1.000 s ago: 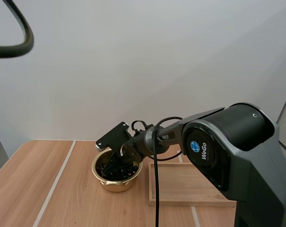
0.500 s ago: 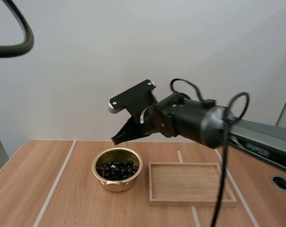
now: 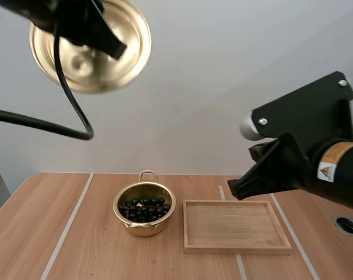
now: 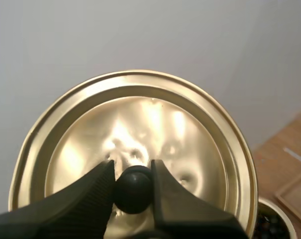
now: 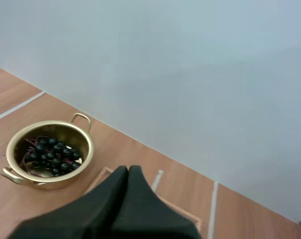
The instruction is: Open the lid, put the grape in the pot, and close it
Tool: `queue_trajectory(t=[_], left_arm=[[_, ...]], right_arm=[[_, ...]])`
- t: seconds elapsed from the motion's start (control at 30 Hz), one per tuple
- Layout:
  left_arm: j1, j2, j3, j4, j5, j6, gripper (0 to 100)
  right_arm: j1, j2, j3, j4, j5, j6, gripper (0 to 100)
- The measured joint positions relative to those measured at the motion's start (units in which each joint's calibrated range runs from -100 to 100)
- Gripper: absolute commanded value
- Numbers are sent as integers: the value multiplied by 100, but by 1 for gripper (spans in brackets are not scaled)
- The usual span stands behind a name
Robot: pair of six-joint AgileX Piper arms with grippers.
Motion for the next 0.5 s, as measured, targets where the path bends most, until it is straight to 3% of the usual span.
queue_trajectory(t=[0.23, 0.5], left_arm=[[0, 704, 2182, -255, 0, 330, 0], [0, 1484, 3442, -516, -456, 733, 0]], right_arm=[[-273, -561, 13, 201, 788, -221, 0], [-283, -566, 278, 239, 945, -251, 0]])
